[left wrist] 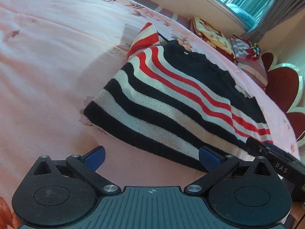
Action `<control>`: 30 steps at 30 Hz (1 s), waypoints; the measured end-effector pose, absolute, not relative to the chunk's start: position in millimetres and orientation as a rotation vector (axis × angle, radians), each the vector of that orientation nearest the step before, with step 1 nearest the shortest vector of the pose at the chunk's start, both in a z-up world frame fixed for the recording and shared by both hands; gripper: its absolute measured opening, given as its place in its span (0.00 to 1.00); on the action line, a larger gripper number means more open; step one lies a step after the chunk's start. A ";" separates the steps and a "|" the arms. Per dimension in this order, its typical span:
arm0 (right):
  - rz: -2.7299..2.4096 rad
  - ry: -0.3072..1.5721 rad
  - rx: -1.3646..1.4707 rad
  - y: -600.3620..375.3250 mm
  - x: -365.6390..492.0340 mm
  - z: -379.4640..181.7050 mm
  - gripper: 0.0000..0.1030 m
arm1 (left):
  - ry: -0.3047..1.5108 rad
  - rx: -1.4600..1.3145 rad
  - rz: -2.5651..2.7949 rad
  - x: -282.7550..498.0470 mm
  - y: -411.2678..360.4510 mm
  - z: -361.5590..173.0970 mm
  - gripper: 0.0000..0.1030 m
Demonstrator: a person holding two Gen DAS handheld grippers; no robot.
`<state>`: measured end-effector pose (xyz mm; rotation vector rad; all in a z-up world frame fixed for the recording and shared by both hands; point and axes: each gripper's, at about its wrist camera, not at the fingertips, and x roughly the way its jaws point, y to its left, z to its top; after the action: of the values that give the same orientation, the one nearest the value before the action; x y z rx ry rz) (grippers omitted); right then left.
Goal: Fold small clothes
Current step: 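Grasp the folded edge with both tools and fold it over again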
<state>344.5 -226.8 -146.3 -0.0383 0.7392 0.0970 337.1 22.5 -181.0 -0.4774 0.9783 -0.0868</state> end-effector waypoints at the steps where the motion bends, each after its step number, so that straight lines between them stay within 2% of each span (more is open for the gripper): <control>1: 0.096 0.733 -0.036 -227.2 343.6 -144.7 0.87 | 0.964 -0.507 -0.091 337.3 23.7 -184.1 1.00; 13: 0.082 0.713 -0.045 -219.2 356.3 -142.9 0.86 | 0.789 -0.634 -0.090 377.1 23.0 -202.8 0.99; 16: 0.065 0.740 -0.042 -218.5 363.6 -151.0 0.84 | 0.764 -0.676 -0.068 387.0 28.4 -205.0 0.79; 17: 0.061 0.741 -0.041 -218.6 364.7 -151.7 0.84 | 0.760 -0.696 -0.062 389.0 31.1 -205.7 0.66; 19: 0.046 0.733 -0.045 -218.9 364.9 -150.6 0.83 | 0.768 -0.714 -0.047 392.3 36.8 -208.5 0.51; 26: 0.021 0.711 -0.039 -222.2 356.6 -149.6 0.80 | 0.726 -0.695 -0.076 388.3 35.5 -199.0 0.34; 28: 0.048 0.792 -0.076 -217.7 359.1 -167.1 0.78 | 0.699 -0.676 -0.103 386.5 34.0 -188.4 0.32; 30: 0.060 0.742 -0.114 -216.9 353.6 -174.1 0.78 | 0.664 -0.630 -0.142 387.2 25.6 -172.5 0.31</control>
<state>353.6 -216.9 -174.1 -0.1139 0.7421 0.0604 387.2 25.6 -172.5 -0.6298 0.6638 -0.1419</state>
